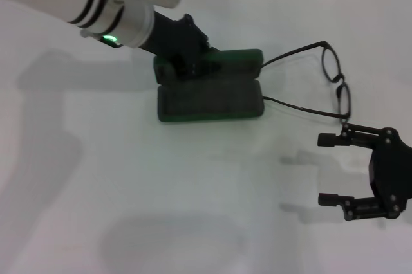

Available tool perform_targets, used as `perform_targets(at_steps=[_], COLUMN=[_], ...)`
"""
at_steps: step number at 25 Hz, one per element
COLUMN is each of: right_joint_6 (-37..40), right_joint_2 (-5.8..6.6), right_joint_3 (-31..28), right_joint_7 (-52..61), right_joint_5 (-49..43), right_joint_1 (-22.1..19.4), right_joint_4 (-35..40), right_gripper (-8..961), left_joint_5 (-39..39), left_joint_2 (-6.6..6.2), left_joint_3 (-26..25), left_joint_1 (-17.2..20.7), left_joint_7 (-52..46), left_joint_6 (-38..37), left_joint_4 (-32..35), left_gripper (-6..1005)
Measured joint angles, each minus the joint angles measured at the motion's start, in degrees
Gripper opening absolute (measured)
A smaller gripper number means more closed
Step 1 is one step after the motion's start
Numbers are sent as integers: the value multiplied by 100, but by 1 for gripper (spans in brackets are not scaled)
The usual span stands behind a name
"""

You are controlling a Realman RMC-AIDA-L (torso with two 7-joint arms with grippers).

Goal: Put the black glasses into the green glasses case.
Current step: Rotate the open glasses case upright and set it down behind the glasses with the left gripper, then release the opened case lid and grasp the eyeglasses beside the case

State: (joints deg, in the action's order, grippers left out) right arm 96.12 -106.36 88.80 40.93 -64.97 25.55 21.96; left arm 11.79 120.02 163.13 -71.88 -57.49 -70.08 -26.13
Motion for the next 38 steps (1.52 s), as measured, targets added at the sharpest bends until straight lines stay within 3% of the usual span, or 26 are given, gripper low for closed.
perform_targets(at_steps=[17,22,24,28,31,34,38], right_joint_6=[76,41,40,64,-88,-450,-1523], right_joint_2=[59,58,47,-50,-149,-160,-225], right_joint_3=[-226,-317,-493,-1122,-1774,-2153,-2736], right_joint_7=[22,37,41,128,368,1030,3310], right_joint_5=[1,2,3,11,-111,-522,-1512], right_joint_1=[-191,-206,-228,-328,-433,-539,-601], right_joint_4=[-35,-39,-42,-41,256,1067,2615], right_gripper=[813,813,812,812,812,810,807], left_joint_5=[44,-189,-631,-2346,-3536,-4333,-4977], left_joint_2=[-2,-25,-27,-47,-39,-33,-32], left_joint_3=[-9,-9,-9,-9,-9,-10,-16], left_joint_1=[-110,-109,-16,527,1061,1630,2281], left_joint_7=[-46,-113,-7,178,141,139,79], left_joint_6=[28,-425,-771,-1488,-1711,-1738,-1723], left_joint_4=[343,8,-188,-426,-267,244,786], left_gripper=[339,357,392,515,515,515,515])
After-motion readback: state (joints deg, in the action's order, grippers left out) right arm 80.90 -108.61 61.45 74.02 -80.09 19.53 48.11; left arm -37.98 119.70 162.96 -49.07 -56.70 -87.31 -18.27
